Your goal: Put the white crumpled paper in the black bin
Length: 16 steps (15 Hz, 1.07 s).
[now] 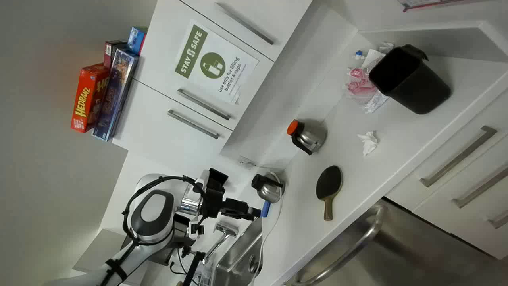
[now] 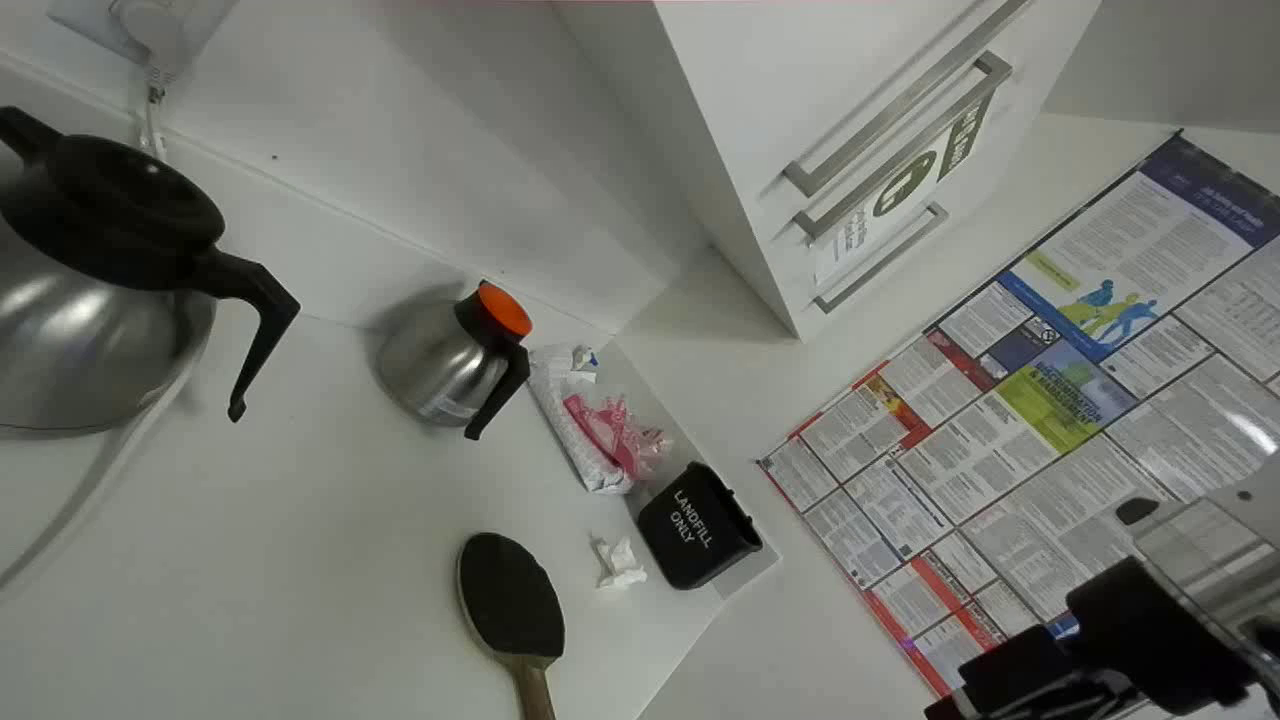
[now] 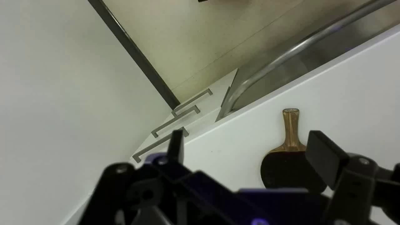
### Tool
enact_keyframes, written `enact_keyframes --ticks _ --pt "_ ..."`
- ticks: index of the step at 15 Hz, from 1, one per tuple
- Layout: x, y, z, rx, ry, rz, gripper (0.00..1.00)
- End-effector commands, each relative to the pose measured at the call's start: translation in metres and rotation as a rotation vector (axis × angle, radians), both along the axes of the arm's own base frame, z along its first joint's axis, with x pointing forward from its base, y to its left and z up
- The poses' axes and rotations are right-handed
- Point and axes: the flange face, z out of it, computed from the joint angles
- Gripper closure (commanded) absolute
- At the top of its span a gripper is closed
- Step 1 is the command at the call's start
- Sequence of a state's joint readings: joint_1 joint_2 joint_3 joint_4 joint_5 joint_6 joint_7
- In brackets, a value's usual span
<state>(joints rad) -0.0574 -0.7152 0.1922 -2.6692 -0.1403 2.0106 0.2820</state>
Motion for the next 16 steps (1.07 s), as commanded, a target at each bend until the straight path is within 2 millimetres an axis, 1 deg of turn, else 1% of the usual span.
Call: enact_keyframes --ticks 1,6,8,11,16 --pt "0.0 0.0 0.001 0.0 0.001 0.0 0.0" --pt "0.0 0.0 0.001 0.0 0.001 0.0 0.0" --pt "0.01 -0.007 0.002 0.012 -0.011 -0.006 0.0" --pt "0.034 -0.029 0.003 0.057 -0.023 -0.002 0.0" --pt "0.084 -0.077 -0.009 0.123 -0.075 0.029 0.0"
